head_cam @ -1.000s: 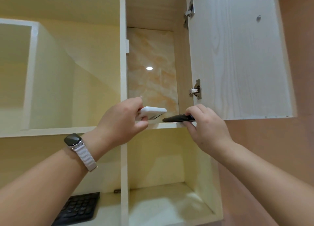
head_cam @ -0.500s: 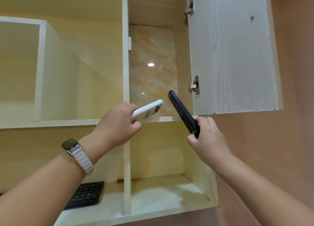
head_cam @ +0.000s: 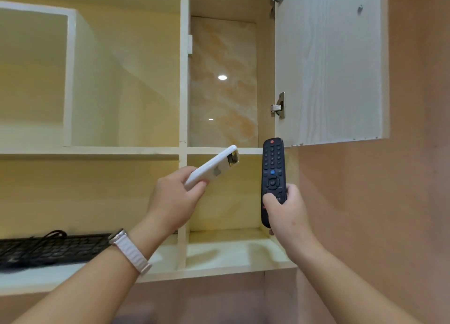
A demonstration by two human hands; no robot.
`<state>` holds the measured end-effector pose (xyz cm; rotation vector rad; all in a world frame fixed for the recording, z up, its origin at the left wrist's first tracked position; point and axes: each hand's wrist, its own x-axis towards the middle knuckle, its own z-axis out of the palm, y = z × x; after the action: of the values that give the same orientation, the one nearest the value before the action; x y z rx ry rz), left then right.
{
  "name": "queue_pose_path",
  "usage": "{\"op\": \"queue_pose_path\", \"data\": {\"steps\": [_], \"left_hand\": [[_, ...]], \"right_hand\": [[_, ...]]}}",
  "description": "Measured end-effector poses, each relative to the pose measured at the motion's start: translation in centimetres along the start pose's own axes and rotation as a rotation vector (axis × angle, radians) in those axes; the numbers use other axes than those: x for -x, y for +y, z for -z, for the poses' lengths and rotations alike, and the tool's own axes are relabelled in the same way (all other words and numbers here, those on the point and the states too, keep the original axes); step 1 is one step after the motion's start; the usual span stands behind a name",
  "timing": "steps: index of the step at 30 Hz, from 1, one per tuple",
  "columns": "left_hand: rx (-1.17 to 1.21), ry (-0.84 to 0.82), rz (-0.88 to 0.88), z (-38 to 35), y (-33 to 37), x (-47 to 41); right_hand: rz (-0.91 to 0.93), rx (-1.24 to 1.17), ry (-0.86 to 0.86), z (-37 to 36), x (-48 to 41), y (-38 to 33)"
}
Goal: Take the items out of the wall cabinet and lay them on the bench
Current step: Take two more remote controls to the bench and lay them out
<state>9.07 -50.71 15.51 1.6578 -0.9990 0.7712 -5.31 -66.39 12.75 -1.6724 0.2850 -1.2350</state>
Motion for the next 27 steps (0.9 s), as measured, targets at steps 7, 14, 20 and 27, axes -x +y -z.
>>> {"op": "queue_pose_path", "data": {"steps": [7,14,20,27], "left_hand": [[0.605,-0.006,0.329,-3.2,0.7,6.2],[0.909,-0.217,0.577,-7.5,-0.6,10.5],[1.127,-0.47,0.622,-9.2,-2.9,13.3],[1.237,-0.712,0.675,-10.0,-7.7,17.0]], "right_hand": [[0.001,0.073,-0.038,2.1,3.4,3.0],[-0.064,0.189,0.021,3.7,7.3,5.1],[-0.165,0.224,0.124,1.9,11.1,5.9],[-0.324,0.284,0.271,-2.1,16.6,7.2]]}}
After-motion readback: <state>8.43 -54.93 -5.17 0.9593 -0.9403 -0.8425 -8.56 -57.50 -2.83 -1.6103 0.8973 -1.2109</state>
